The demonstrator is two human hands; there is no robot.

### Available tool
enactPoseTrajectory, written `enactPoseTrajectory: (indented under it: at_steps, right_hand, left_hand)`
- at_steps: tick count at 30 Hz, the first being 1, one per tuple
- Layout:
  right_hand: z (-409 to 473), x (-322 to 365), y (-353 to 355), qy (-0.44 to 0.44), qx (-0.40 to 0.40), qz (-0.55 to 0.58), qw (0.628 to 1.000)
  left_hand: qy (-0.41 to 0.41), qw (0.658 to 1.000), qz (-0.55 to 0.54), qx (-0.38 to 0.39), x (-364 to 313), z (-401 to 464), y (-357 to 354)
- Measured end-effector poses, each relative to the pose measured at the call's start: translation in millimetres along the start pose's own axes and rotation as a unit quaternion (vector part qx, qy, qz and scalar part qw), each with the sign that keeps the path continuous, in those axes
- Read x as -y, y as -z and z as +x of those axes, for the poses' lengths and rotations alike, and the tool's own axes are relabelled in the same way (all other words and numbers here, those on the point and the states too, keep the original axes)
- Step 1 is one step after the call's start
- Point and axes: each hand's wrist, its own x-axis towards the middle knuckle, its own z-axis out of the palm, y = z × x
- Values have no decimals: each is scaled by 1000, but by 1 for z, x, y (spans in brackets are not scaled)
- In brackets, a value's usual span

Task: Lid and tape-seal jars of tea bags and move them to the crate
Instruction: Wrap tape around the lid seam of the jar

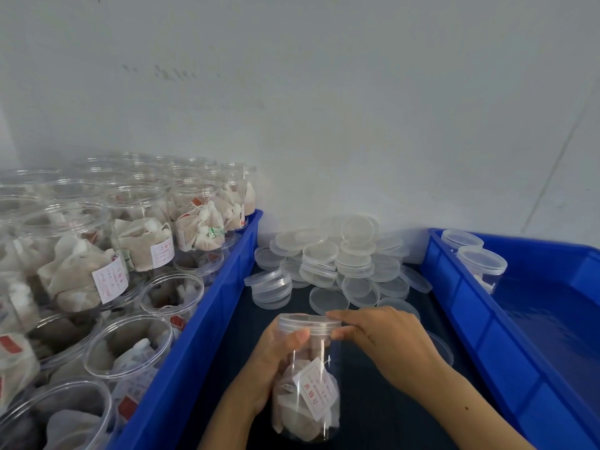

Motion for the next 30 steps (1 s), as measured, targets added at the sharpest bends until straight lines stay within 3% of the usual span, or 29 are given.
enactPoseTrajectory:
  at_steps: [5, 12, 18, 23, 26, 30]
  right_hand:
    - [0, 9, 5, -42, 22, 44, 998]
    - [-6, 29, -4, -55, -20, -40, 997]
    - [-7, 40, -9, -115, -7, 83, 990]
    - [-3, 22, 4, -125, 61, 262, 955]
    - [2, 7, 6, -117, 106, 307, 939]
    - [6, 0, 9, -84, 121, 291, 945]
  left_hand:
    - [12, 994, 103, -21, -7, -7, 8]
    - [-42, 980, 159, -109, -10, -5, -12]
    - [-92, 965, 137, -204, 0, 0, -15]
    - [-106, 974, 104, -172, 1, -1, -9]
    - [-102, 982, 79, -139, 0, -1, -4]
    - [-87, 989, 54, -108, 2, -1, -1]
